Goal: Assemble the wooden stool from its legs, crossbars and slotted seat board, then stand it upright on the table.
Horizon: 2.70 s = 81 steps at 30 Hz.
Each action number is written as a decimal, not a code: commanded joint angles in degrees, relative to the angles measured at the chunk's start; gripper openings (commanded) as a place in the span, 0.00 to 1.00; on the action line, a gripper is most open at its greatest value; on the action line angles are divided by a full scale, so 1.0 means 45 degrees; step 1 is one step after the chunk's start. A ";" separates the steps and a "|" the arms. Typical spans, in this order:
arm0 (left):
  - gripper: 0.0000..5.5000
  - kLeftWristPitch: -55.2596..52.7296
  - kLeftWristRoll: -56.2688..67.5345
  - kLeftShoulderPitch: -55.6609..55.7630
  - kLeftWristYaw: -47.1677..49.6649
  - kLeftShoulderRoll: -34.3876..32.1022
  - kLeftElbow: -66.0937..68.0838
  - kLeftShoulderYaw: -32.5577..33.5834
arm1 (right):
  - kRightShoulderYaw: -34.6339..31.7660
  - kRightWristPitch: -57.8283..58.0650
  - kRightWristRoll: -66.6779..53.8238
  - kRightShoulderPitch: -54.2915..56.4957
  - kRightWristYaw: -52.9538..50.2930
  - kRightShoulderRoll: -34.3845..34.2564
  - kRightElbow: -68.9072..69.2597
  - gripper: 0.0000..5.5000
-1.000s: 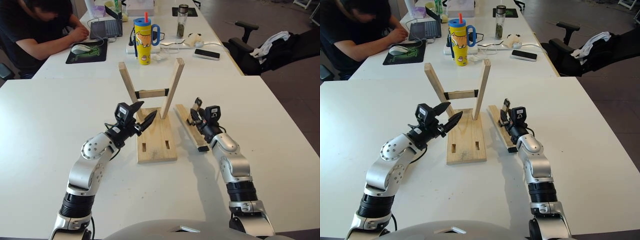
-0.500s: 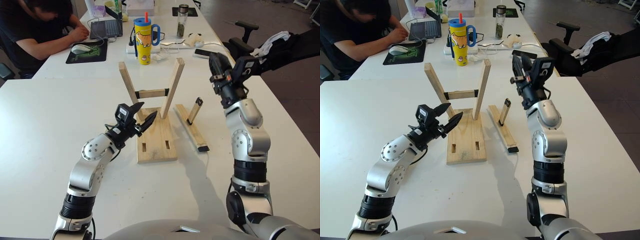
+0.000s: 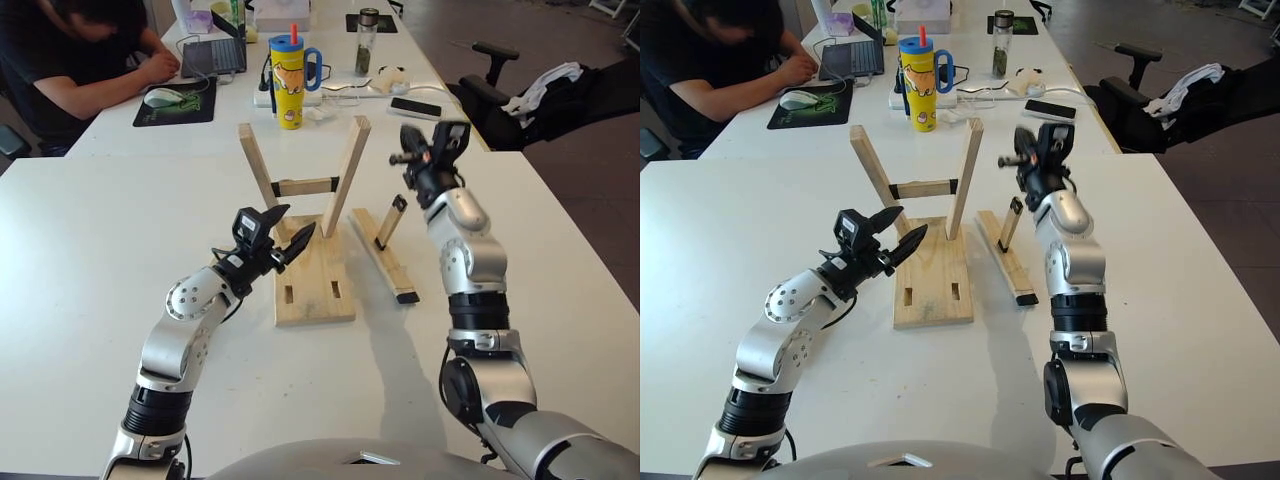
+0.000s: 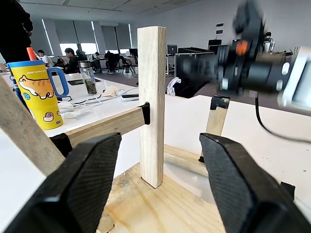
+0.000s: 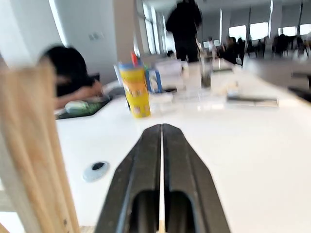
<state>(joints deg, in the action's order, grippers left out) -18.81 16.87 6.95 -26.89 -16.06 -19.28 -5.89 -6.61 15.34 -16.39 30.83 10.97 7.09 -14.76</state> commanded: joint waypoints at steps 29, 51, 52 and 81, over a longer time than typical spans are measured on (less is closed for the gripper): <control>0.54 0.0175 -0.0077 -0.0090 0.0220 0.0316 0.0201 0.0013 | 0.0590 -0.0791 0.0531 0.0470 0.0344 -0.0036 0.0214 0.00; 0.54 0.0245 -0.0070 0.0217 0.0199 0.0487 0.0568 0.0011 | 0.0231 -0.3808 0.0296 -0.0517 0.0641 -0.0213 0.0220 0.00; 0.54 0.0264 -0.0075 0.0199 0.0200 0.0484 0.0576 0.0021 | 0.0232 -0.3942 0.0367 -0.0358 0.0625 -0.0129 0.0498 0.00; 0.98 -0.0250 0.1152 -0.0424 -0.0032 0.0564 0.0403 0.0520 | 0.2819 0.4123 0.1314 -0.6287 0.0954 0.2668 0.6937 0.46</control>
<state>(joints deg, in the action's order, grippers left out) -20.41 22.41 4.70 -26.99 -13.71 -18.21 -3.25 6.63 32.42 -12.03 0.42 17.30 19.79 17.89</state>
